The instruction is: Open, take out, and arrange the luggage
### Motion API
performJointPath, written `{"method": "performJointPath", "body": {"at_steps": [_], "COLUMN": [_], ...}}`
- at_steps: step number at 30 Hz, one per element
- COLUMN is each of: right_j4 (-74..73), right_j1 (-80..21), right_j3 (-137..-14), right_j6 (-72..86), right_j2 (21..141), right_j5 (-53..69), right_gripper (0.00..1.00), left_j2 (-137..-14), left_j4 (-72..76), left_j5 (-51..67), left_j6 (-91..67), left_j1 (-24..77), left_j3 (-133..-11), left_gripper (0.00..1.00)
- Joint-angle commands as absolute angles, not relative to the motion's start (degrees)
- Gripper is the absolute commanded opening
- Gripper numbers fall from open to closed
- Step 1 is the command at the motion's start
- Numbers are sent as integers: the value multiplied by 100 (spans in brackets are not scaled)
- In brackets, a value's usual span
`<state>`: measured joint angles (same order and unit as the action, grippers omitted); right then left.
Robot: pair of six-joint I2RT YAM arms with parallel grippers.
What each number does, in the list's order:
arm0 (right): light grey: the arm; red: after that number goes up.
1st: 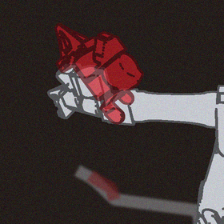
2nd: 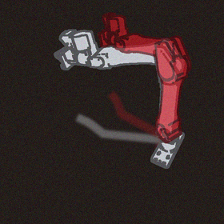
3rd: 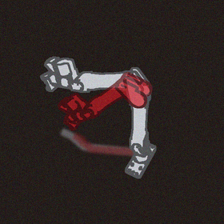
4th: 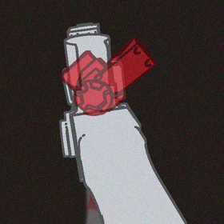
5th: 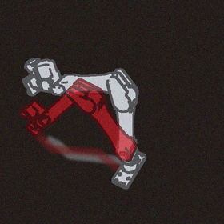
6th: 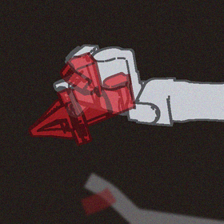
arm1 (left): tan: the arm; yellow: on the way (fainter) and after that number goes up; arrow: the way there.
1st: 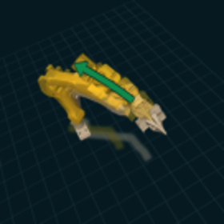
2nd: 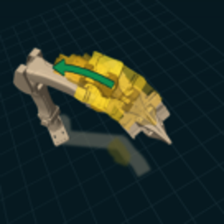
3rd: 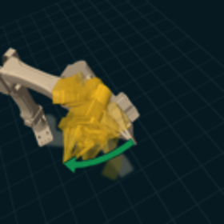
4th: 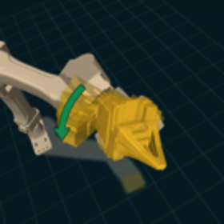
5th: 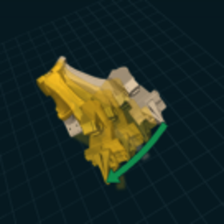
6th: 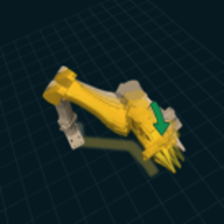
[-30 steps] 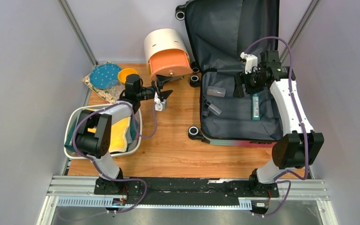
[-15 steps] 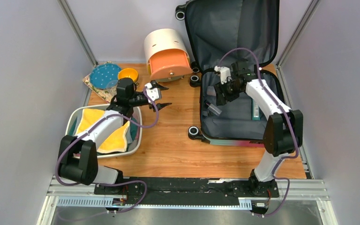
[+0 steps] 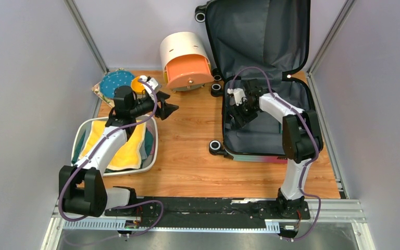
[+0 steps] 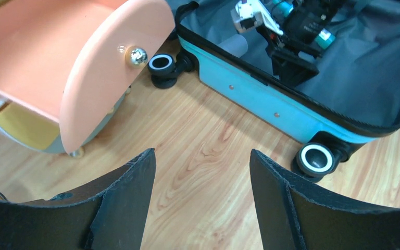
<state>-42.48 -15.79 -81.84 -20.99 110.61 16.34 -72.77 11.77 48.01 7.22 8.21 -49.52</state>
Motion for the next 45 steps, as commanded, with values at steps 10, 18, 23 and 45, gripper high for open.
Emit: {"method": "performJointPath", "body": {"at_steps": [10, 18, 23, 45], "right_j4": [-4052, -4229, -3402, -2470], "right_j1": [-1644, -1661, -2073, -3366], "right_j3": [-8331, -10070, -11334, -13342], "right_j6": [-2557, -3259, -4191, -5414], "right_j2": [10855, 10222, 10300, 12296], "right_j5": [1002, 809, 642, 378], "right_gripper": [22, 13, 14, 24], "left_j2": [-7137, -6952, -6821, -6143], "left_j4": [1468, 1775, 1995, 2645], "left_j5": [4210, 4026, 3911, 3709], "left_j6": [-720, -1089, -1467, -1802], "left_j1": [633, 422, 124, -264], "left_j3": [-4905, -4746, -4544, -3744], "left_gripper": [72, 72, 72, 72]}}
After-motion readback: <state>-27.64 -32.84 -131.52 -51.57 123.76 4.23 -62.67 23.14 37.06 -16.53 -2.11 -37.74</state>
